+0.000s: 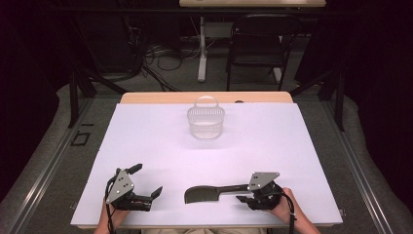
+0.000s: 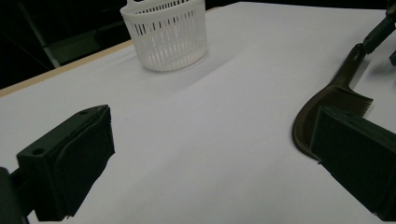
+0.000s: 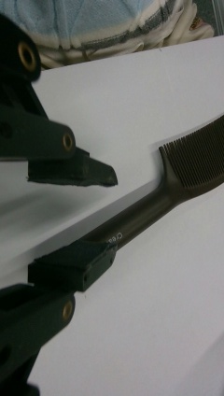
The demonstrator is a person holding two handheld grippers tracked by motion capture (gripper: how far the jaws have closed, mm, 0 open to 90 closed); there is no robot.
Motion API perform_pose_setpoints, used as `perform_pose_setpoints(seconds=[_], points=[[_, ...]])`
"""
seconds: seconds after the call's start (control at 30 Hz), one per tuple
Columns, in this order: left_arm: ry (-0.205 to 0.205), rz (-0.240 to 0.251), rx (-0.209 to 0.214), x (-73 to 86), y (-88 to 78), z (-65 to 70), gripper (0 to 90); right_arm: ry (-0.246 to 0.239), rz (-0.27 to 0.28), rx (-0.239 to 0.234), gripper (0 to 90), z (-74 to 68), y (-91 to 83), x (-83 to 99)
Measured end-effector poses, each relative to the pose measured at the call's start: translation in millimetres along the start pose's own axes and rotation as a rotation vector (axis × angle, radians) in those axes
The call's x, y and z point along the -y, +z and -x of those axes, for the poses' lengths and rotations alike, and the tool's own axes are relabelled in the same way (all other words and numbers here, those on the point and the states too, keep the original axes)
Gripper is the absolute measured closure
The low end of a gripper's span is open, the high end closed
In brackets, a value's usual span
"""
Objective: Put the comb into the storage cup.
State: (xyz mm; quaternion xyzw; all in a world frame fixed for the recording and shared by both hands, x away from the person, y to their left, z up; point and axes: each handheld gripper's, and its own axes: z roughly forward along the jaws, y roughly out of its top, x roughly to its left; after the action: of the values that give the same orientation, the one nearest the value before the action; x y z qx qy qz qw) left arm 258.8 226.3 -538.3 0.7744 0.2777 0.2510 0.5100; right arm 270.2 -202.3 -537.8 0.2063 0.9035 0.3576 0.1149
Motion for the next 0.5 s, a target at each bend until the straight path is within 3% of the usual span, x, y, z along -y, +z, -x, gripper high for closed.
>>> perform_pose_setpoints(seconds=[0.13,0.3,0.43,0.5], points=[[0.0,0.003,-0.001,-0.2,-0.4,-0.1,0.0,0.02,-0.005,0.016,37.2,5.8,-6.4,2.8],[-0.002,0.003,-0.001,-0.2,-0.4,-0.2,0.0,0.034,-0.011,0.035,30.0,10.2,-10.4,5.3],[0.001,0.004,0.0,-0.2,-0.5,0.3,0.0,0.036,-0.009,0.056,16.6,16.2,-12.9,8.4],[-0.001,0.003,-0.002,-0.2,-0.5,-0.1,0.0,0.036,-0.007,0.054,15.6,17.3,-14.3,8.5]])
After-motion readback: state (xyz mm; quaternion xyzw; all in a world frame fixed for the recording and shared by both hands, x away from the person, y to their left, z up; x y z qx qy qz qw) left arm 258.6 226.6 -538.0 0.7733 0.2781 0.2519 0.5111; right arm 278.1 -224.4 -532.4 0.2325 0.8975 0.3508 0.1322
